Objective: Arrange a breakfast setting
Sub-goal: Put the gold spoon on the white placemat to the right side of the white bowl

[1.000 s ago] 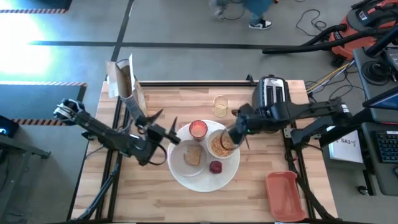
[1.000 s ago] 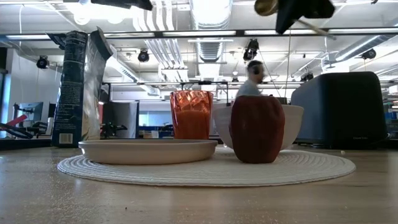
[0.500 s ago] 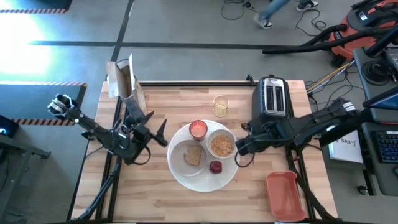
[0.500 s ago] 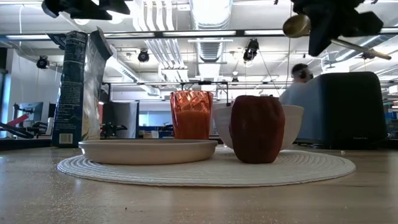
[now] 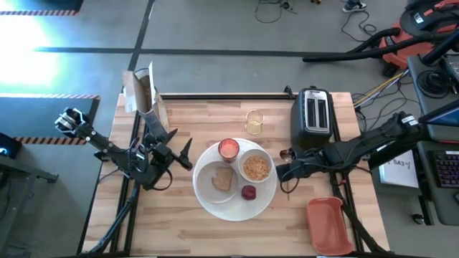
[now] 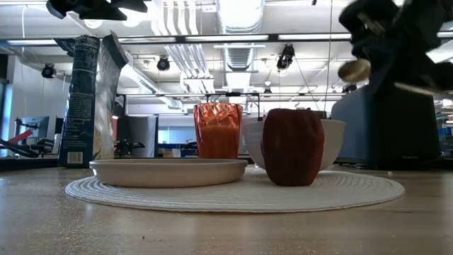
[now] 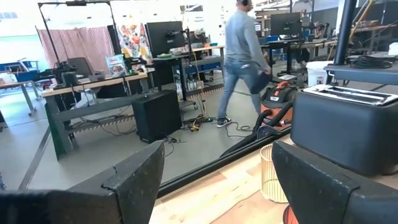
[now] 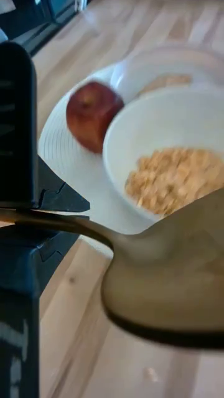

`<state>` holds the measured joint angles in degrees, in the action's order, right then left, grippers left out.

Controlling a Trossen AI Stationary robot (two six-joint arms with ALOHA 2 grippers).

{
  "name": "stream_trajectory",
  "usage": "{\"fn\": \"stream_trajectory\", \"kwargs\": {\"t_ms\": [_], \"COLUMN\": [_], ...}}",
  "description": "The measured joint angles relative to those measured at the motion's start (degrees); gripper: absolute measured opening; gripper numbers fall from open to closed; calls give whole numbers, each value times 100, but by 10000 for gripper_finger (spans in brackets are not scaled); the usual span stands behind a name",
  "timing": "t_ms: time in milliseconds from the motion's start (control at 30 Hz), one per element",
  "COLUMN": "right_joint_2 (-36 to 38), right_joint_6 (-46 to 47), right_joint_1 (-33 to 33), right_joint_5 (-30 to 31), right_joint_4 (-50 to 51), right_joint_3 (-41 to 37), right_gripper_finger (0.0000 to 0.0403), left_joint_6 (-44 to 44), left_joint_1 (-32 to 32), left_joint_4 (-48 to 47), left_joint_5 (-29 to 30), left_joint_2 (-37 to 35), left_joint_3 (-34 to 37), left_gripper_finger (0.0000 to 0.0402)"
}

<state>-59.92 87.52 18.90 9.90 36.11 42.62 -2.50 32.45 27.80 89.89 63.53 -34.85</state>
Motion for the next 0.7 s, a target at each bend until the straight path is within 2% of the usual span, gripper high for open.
{"fn": "stream_trajectory", "kwargs": {"t_ms": [400, 700], "right_joint_2": [24, -17], "right_joint_6": [599, 1322], "right_joint_1": [-2, -4], "right_joint_5": [-551, -585], "right_joint_4": [-1409, -2222], "right_joint_3": [-1171, -1734], "right_gripper_finger": [8, 8], "left_joint_6": [6, 6], "left_joint_1": [0, 0], "left_joint_4": [-3, -3], "left_joint_5": [0, 0], "left_joint_2": [13, 13], "left_joint_3": [2, 7], "left_gripper_finger": [279, 279]}}
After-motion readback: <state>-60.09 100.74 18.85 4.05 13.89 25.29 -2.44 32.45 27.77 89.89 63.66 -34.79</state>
